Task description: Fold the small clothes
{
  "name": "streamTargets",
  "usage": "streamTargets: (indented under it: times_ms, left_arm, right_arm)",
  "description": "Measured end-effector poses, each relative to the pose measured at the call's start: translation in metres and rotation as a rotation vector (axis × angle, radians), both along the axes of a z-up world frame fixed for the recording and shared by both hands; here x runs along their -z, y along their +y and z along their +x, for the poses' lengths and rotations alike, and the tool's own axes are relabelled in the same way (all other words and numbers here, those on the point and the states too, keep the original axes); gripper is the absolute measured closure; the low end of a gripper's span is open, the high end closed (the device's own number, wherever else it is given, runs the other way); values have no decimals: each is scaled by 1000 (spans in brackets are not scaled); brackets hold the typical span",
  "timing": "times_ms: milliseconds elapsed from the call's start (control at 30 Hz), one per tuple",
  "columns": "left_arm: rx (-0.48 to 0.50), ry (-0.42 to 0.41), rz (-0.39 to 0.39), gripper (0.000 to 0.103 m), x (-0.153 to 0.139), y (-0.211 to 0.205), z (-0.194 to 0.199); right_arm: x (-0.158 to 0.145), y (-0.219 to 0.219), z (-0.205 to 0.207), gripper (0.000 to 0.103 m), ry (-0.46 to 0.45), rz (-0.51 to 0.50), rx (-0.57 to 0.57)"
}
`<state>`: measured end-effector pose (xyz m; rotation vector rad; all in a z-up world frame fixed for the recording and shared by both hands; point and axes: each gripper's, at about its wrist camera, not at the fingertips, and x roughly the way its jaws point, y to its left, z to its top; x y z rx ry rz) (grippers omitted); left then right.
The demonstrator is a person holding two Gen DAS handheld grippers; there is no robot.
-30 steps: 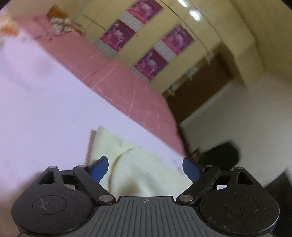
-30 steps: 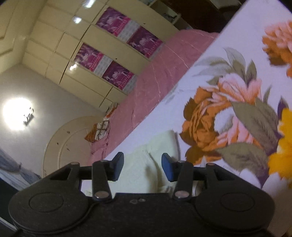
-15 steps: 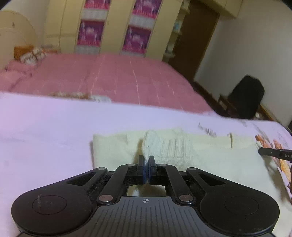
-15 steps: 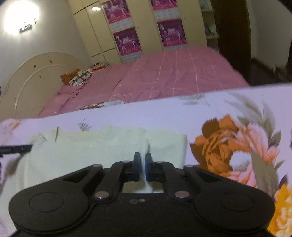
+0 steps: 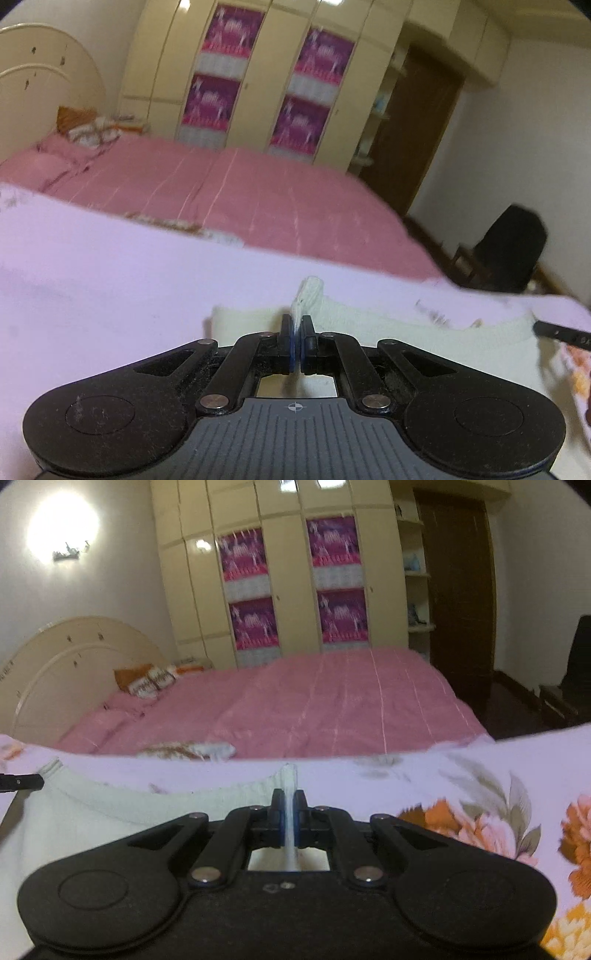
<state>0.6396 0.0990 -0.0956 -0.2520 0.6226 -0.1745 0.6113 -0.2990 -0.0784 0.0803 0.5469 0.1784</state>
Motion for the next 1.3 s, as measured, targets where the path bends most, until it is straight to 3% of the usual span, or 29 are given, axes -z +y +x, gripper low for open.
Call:
streamTargets:
  times_ms: [300, 333, 367, 400, 433, 467, 533, 667, 733, 800, 933, 1067, 1167, 1300]
  left_arm:
    - [6, 29, 10, 100, 12, -3, 5]
    - [5, 28, 8, 95, 12, -1, 6]
    - [-15, 17, 14, 80, 7, 1, 3]
    - [-35, -3, 34, 69, 1, 1, -2]
    - [-37, -61, 65, 45, -9, -5, -10]
    - [-12, -113, 83, 38, -16, -16, -17]
    - [81, -118, 94, 38, -23, -45, -15]
    - [251, -5, 137, 38, -13, -110, -2]
    - [247, 0, 197, 38, -4, -116, -3]
    - [204, -16, 222, 38, 2, -96, -8]
    - [84, -12, 230, 38, 10, -32, -19]
    - [1, -48, 217, 38, -7, -26, -33]
    - [73, -116, 160, 38, -18, -53, -49]
    - [220, -79, 179, 38, -4, -112, -53]
  right_arm:
    - [31, -1, 7, 97, 104, -24, 24]
    - [32, 0, 8, 97, 114, -29, 20]
    - [31, 1, 8, 96, 119, -33, 19]
    - [27, 2, 8, 88, 126, -35, 22]
    - [20, 6, 5, 79, 118, -51, 29]
    - [12, 11, -1, 66, 87, -69, 27]
    - [1, 30, -8, 65, 41, -64, -45]
    - [10, 93, -1, 71, 97, -108, -201]
    - [17, 112, -1, 68, 112, -127, -246]
    - [23, 114, -5, 67, 99, -187, -246]
    - [20, 49, -10, 67, 119, -208, -90]
    - [14, 21, -18, 67, 127, -206, -61]
    - [-2, 37, -43, 68, 69, -140, -105]
    - [8, 99, -67, 69, 85, -138, -264]
